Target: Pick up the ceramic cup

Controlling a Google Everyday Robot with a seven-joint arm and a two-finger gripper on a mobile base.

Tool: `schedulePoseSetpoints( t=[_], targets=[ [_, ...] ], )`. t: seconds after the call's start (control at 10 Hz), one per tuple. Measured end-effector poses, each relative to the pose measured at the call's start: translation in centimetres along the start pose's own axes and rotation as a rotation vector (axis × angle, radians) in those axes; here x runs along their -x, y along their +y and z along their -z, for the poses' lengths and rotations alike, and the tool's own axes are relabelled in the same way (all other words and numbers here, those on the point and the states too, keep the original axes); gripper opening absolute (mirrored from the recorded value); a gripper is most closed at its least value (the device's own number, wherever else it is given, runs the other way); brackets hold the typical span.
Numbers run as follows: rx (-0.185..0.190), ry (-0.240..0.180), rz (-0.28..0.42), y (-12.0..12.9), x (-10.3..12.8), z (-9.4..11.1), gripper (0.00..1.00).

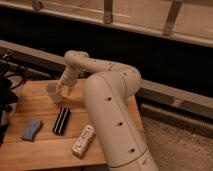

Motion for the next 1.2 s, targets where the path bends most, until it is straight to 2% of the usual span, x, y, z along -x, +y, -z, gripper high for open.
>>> schedulePoseSetpoints(
  t=[0.1,0.3,0.5,0.6,0.7,0.9,1.2],
  targets=[
    [-0.004,0.002,-0.007,-0.6,-0.1,0.1,0.20],
    [-0.006,-0.002,0.001,-0.7,0.2,-0.8,0.03],
    [-0.001,-0.003,0.012,-0.4,0.3,-0.7,0.01],
    [0.003,-0.006,0.018,-0.4,0.2,0.6,0.01],
    [0.010,-0.011,0.023,-0.2,0.1,2.7,0.01],
    [0.017,-0.014,0.038,0.6,-0.2,4.8,0.01],
    [0.025,-0.024,0.058,0.5,-0.7,7.4,0.01]
  ],
)
